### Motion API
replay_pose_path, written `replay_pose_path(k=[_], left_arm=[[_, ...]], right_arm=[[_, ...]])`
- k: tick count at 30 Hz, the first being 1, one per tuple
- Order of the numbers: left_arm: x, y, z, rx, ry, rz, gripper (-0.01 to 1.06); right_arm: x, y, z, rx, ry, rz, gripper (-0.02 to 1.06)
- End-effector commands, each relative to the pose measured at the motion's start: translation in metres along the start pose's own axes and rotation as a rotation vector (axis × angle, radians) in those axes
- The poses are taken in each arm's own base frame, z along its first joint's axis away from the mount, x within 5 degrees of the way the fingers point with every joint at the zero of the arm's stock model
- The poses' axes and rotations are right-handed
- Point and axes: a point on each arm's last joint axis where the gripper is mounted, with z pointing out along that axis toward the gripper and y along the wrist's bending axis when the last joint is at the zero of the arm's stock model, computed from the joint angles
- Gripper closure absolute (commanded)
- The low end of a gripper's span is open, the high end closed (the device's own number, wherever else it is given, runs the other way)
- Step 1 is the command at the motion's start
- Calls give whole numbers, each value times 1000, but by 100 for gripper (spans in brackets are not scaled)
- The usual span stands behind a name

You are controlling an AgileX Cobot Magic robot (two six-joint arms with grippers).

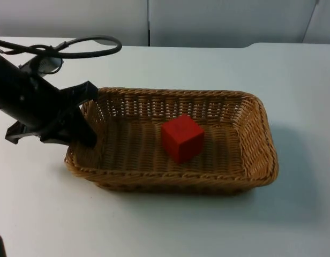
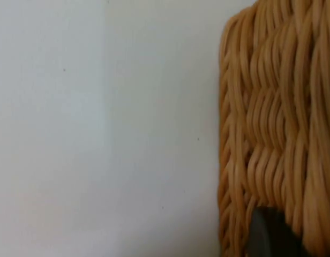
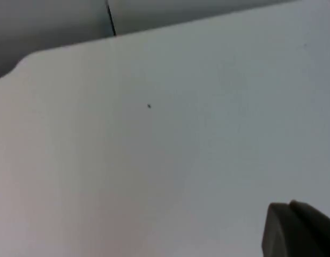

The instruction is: Pick up the basket with the left hand and place the cube into the basket with the right hand.

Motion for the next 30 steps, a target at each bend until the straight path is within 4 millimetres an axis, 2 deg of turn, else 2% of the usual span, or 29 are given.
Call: replay_pose_path(k=[1, 4, 5, 7, 8, 10, 12, 13, 15, 20, 24, 27, 28, 29, 30], left_arm=[[-4, -4, 0, 6, -26, -8, 105], [-5, -5, 0, 9, -26, 4, 104], [-6, -6, -1, 14, -25, 7, 102], [-9, -8, -2, 25, -24, 18, 89], [-9, -8, -2, 25, -24, 18, 89], [-14, -12, -4, 38, -31, 35, 69], [-20, -16, -7, 50, -40, 53, 42], [-23, -18, -8, 52, -49, 49, 33], [-25, -19, -9, 53, -52, 35, 29], [-33, -20, -12, 21, -71, 93, 31], [-46, -19, -24, -66, -111, 162, 31], [-61, -27, -44, -173, -129, 219, 31], [-66, -32, -55, -197, -142, 221, 34], [-66, -32, -55, -197, -142, 221, 34], [-69, -39, -67, -224, -160, 231, 37]], right_arm=[[-8, -3, -6, 16, -96, -2, 105], [-13, -4, -6, 19, -158, -3, 105], [-16, -4, -7, 21, -191, -3, 105], [-22, -4, -8, 24, -251, -3, 105], [-22, -4, -8, 24, -251, -3, 105], [-27, -4, -10, 27, -312, -3, 105], [-32, -4, -11, 30, -369, -4, 105], [-34, -4, -12, 31, -389, -4, 105], [-36, -5, -13, 32, -414, -4, 105], [-41, -5, -15, 35, -473, -4, 105], [-42, -5, -16, 36, -486, -4, 105], [-42, -5, -16, 36, -488, -4, 105], [-42, -5, -16, 36, -488, -4, 105], [-42, -5, -16, 36, -488, -4, 105], [-42, -5, -16, 36, -488, -4, 105]])
